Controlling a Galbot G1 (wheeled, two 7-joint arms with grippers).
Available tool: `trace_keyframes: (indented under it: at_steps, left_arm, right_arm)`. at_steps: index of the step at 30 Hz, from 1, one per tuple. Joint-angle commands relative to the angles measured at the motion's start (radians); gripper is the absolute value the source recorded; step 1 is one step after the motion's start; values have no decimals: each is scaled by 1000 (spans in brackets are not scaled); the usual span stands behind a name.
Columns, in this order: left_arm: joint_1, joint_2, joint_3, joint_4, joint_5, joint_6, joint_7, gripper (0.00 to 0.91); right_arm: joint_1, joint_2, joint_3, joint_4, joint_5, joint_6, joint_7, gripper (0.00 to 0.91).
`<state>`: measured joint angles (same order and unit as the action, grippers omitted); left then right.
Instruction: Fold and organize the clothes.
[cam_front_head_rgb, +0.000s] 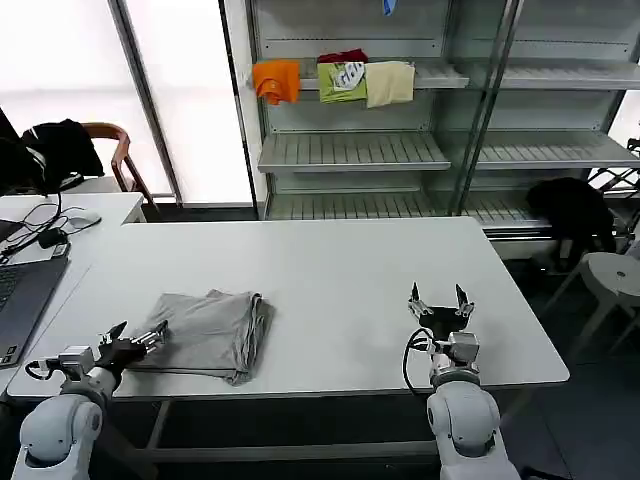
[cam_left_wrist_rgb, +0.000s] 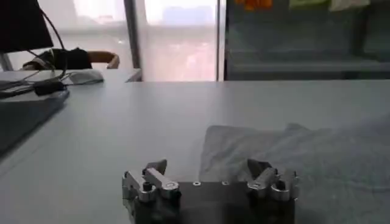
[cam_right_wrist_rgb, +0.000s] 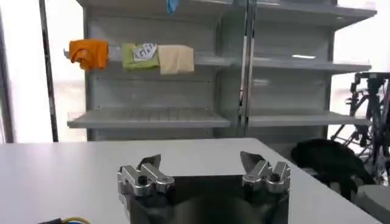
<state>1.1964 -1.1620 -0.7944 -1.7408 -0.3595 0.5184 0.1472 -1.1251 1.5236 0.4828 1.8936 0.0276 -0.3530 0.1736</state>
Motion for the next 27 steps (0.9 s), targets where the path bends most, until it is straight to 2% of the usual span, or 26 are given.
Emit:
trace_keyframes:
  at_steps: [1, 2, 3, 4, 7, 23, 26, 27]
  left_arm:
    - [-1, -5, 8, 30, 20, 19, 16, 766]
    - [-1, -8, 9, 29, 10, 25, 17, 534]
    - [-2, -10, 9, 28, 5, 27, 19, 353]
    - [-2, -11, 10, 27, -1, 29, 19, 40]
    - [-6, -17, 10, 24, -33, 44, 6, 10]
    - [-2, -23, 11, 9, -102, 59, 4, 20]
    - [-1, -27, 9, 10, -90, 50, 22, 20]
    - [-1, -28, 6, 7, -76, 21, 21, 10]
  right_arm:
    - [-2, 2, 5, -6, 14, 5, 0, 907]
    - [-1, 1, 7, -6, 14, 7, 0, 907]
    - [-1, 0, 7, -6, 14, 7, 1, 907]
    - [0, 0, 8, -6, 15, 7, 1, 907]
    - [1, -1, 10, -2, 35, 9, -5, 907]
    - [-7, -3, 12, 13, 42, 25, -3, 907]
    - [-9, -4, 17, 14, 41, 27, -6, 907]
    - [-11, -5, 19, 12, 39, 28, -8, 907]
